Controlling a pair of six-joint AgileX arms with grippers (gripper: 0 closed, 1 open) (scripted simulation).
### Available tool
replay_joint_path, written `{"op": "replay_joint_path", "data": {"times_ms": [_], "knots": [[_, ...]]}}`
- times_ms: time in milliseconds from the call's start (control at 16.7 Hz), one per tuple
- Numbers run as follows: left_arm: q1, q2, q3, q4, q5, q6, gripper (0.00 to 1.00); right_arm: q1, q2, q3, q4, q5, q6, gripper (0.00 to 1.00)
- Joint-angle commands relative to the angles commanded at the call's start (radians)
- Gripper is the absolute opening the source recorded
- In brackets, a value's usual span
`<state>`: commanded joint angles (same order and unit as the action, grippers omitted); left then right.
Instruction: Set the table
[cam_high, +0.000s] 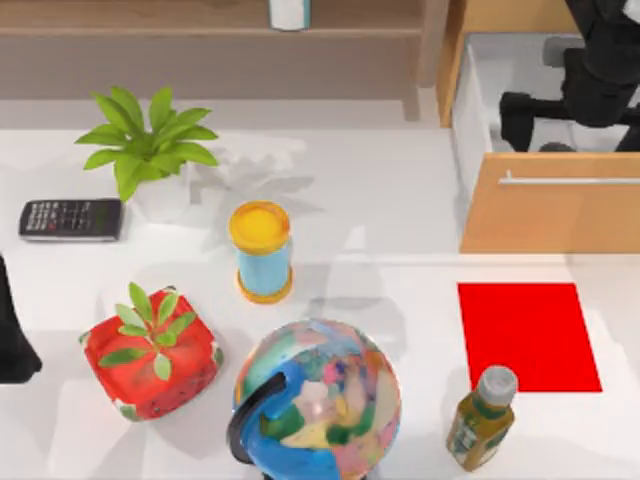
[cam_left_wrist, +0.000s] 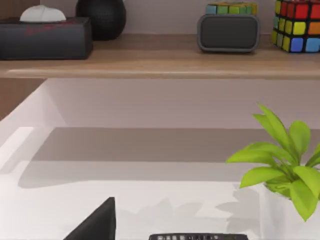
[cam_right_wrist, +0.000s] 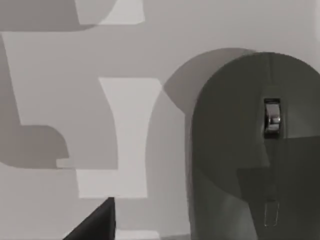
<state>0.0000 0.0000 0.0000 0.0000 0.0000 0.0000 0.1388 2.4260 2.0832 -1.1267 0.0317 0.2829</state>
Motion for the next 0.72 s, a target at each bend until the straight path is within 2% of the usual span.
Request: {"op": "replay_joint_path", "data": {"times_ms": [480, 720], "knots": [[0.0, 0.0, 0.0, 0.0, 0.0, 0.0, 1.0, -0.001, 0.031, 0.001, 0.028, -0.001, 0.0, 1.0], [0.0, 0.0, 0.0, 0.0, 0.0, 0.0, 1.0, -0.001, 0.031, 0.001, 0.028, -0.001, 0.0, 0.7]]}}
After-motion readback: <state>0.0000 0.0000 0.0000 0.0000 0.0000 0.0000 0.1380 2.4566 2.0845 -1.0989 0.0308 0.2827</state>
